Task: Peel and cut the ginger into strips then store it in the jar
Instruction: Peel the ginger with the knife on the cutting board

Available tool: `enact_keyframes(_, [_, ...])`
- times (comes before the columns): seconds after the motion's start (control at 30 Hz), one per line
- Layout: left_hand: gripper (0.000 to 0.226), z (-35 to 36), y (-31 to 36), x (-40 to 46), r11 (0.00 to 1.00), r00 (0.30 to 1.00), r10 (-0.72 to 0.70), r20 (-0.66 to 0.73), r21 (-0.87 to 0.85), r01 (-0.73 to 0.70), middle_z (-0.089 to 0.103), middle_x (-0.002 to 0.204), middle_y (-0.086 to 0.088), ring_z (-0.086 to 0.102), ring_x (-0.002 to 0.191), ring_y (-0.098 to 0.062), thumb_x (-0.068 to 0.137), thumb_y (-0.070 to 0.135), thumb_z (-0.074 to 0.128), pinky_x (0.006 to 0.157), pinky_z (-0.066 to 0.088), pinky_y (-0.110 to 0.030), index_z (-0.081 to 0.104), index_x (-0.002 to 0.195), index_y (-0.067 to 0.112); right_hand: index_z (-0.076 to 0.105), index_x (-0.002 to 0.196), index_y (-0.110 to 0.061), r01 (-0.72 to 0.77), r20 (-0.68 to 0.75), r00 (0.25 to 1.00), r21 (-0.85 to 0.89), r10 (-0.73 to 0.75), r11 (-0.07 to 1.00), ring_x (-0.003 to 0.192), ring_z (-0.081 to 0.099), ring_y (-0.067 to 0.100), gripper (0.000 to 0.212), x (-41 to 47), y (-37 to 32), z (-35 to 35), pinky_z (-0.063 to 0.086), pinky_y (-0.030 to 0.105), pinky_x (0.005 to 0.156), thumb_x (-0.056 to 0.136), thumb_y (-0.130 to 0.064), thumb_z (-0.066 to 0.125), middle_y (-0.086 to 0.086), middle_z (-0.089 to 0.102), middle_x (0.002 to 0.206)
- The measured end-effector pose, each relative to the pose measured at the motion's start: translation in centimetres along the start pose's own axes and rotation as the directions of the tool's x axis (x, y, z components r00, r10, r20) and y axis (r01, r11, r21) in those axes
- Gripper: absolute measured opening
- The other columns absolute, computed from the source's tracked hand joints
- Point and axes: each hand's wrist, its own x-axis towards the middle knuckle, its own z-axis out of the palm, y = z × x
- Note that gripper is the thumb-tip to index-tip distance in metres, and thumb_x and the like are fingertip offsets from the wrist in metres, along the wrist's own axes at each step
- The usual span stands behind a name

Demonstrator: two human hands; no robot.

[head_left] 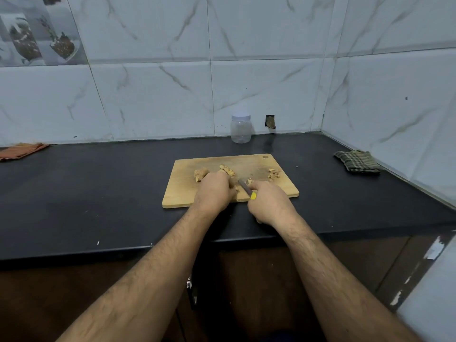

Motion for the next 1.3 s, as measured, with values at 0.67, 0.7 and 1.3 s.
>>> enact_keyframes(0.67, [0.027, -0.8, -0.5, 1.8, 0.976, 0.971, -0.149, 0.186, -0.13, 0.175, 0.072, 0.113, 0.005, 0.062, 0.111, -0.014, 0.084, 0.034, 0.077, 0.097, 0.05, -0.03, 0.074, 0.111, 0.033, 0.052, 0.139, -0.025, 0.0, 0.012, 1.0, -0.062, 0.001, 0.998, 0.113, 0.057, 0.025, 0.052, -0.9, -1.2, 0.0, 0.049, 0.036, 0.085, 0.091, -0.006, 0.048, 0.003, 0.064, 0.125])
enact_keyframes(0.7, [0.028, -0.9, -0.5, 1.8, 0.974, 0.969, -0.157, 0.193, -0.135, 0.184, 0.071, 0.115, 0.006, 0.061, 0.112, -0.014, 0.083, 0.034, 0.078, 0.095, 0.05, -0.029, 0.074, 0.111, 0.033, 0.052, 0.14, -0.025, -0.001, 0.014, 1.0, -0.066, 0.002, 0.998, 0.114, 0.057, 0.025, 0.053, -0.9, -1.2, 0.0, 0.049, 0.036, 0.086, 0.091, -0.006, 0.047, 0.002, 0.063, 0.127])
enact_keyframes(1.3, [0.03, -0.9, -0.6, 2.1, 0.953, 0.96, -0.19, 0.206, -0.196, 0.231, 0.068, 0.122, 0.01, 0.059, 0.114, -0.012, 0.083, 0.029, 0.078, 0.093, 0.045, -0.025, 0.073, 0.112, 0.031, 0.044, 0.148, -0.034, 0.0, 0.022, 1.0, -0.099, 0.002, 0.995, 0.123, 0.053, 0.024, 0.063, -1.2, -1.4, 0.1, 0.049, 0.036, 0.094, 0.093, -0.007, 0.047, 0.001, 0.057, 0.139])
